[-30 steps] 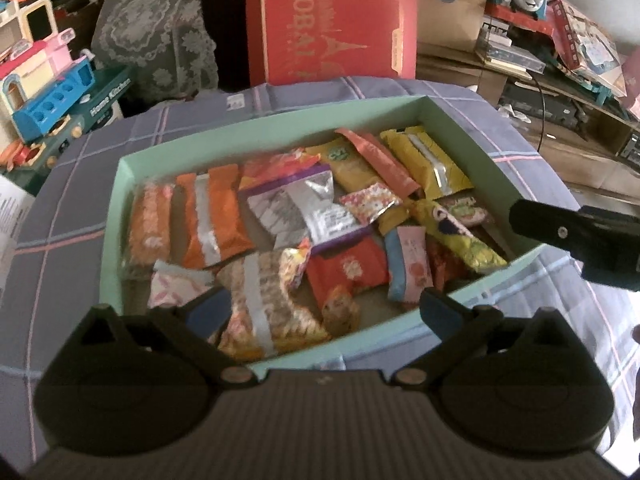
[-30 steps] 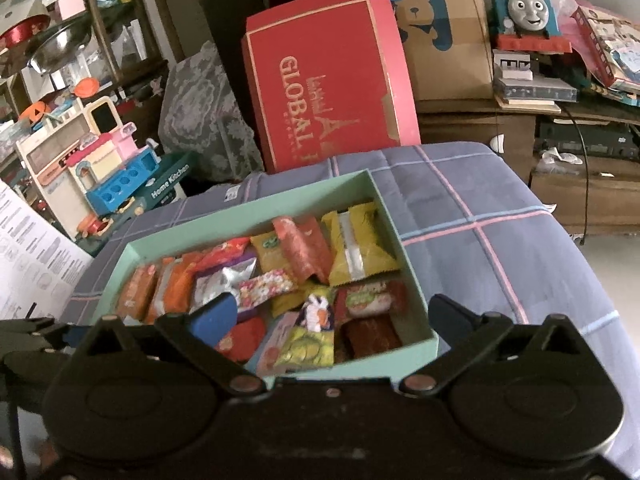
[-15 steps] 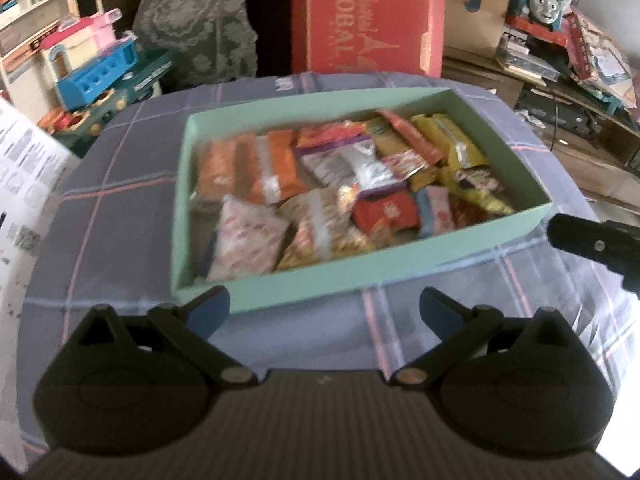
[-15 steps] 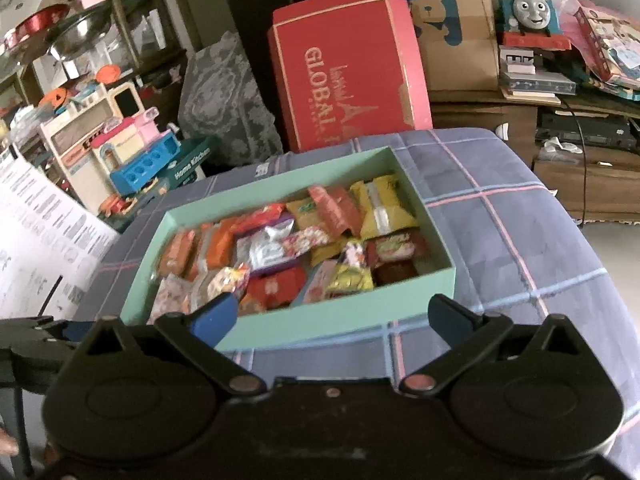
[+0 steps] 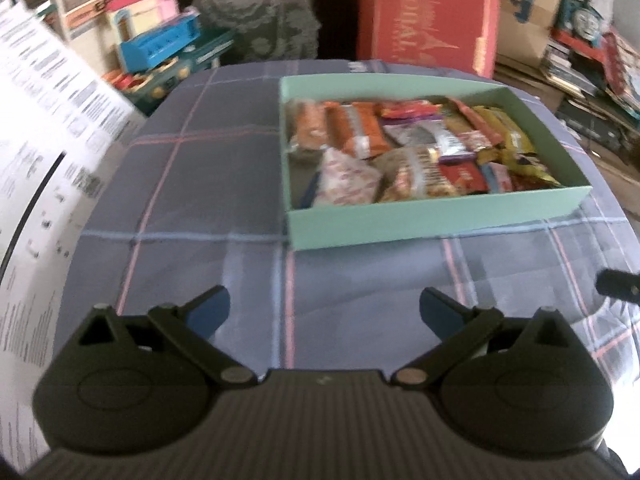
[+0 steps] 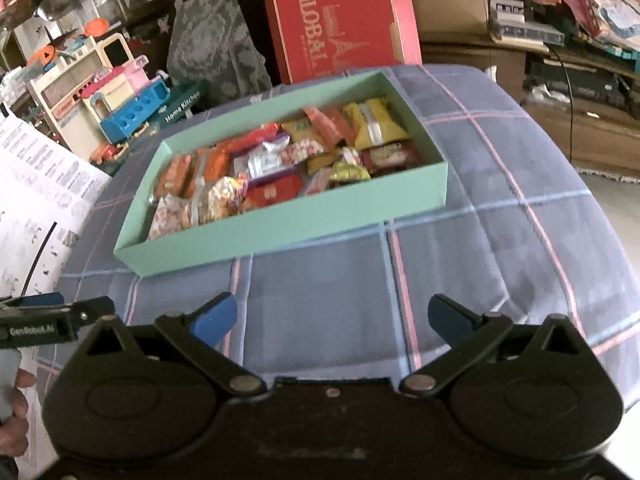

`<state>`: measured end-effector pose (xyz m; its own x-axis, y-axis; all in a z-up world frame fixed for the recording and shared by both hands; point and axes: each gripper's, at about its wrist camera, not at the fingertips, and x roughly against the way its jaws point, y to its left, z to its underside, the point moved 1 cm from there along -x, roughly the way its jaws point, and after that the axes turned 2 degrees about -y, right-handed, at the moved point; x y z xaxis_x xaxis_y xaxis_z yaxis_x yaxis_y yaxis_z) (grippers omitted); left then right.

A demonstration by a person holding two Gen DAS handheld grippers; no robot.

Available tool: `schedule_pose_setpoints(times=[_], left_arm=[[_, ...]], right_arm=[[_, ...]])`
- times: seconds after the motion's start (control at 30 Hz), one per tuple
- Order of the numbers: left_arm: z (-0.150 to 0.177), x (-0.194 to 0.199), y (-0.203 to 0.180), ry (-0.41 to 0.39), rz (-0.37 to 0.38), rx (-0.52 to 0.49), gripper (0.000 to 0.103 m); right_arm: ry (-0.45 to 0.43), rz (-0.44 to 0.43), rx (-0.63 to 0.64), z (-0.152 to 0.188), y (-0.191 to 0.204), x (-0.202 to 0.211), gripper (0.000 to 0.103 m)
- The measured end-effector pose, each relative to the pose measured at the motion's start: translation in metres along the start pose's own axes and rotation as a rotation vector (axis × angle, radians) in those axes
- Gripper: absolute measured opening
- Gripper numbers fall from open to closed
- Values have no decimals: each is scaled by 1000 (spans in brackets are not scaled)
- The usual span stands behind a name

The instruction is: Organize snacks

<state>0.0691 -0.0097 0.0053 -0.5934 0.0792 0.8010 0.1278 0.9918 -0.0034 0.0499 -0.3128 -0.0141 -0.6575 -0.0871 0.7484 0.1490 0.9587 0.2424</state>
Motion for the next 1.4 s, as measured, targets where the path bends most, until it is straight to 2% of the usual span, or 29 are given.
schedule_pose_setpoints(times=[0.23, 0.4, 0.83, 1.4], left_arm=[[10, -2, 23, 10, -38, 68, 103], [14, -7, 25, 21, -51, 70, 103], [15, -17, 24, 56, -55, 63, 103], [5, -10, 27, 36, -64, 73, 103]], right_arm=[[28, 30, 42, 8, 5, -1, 103], [49, 57, 91, 14, 8, -5, 103], [81, 64, 96, 8, 8, -16, 103], [70, 71, 109, -4, 13, -14, 103]])
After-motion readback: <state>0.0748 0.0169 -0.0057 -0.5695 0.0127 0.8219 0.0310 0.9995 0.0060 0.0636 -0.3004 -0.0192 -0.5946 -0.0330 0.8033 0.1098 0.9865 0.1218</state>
